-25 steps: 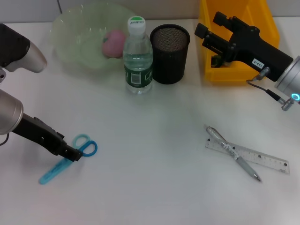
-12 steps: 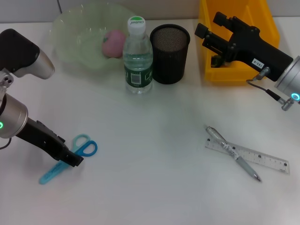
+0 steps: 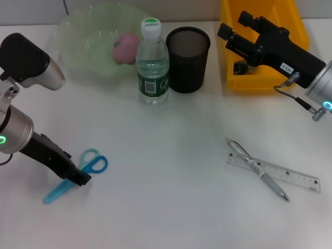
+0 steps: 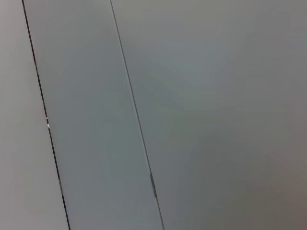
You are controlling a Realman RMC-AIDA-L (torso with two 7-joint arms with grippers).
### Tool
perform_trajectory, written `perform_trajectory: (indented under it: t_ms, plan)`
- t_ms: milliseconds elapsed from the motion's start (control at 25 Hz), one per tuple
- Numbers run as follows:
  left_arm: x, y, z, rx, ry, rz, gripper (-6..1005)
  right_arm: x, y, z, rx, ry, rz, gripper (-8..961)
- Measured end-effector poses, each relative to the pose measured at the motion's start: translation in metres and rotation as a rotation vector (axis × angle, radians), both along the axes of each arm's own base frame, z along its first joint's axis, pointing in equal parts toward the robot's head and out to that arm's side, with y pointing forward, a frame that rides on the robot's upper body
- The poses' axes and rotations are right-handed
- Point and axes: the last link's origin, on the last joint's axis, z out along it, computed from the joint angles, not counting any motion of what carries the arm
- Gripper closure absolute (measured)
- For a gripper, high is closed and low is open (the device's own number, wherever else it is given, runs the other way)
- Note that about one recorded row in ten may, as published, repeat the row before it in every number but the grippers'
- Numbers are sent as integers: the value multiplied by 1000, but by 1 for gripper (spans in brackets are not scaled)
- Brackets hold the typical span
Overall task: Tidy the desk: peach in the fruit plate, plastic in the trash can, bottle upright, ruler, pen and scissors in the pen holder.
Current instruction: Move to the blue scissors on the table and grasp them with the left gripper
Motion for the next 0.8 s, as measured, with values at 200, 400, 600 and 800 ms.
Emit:
perform_trajectory:
  t_ms: [200, 400, 600, 800]
  plan:
    - [5, -1, 0, 6, 6, -6, 223, 0, 0, 0, 0, 0, 1, 237]
    - [8, -4, -7, -18, 22, -11, 224, 1, 1, 0, 1, -4, -7, 237]
    - [8, -5, -6, -11, 23, -13, 225, 1, 1, 0, 2, -6, -8, 237]
    - [8, -5, -7, -11, 25, -13, 227, 1, 2, 0, 3, -6, -8, 238]
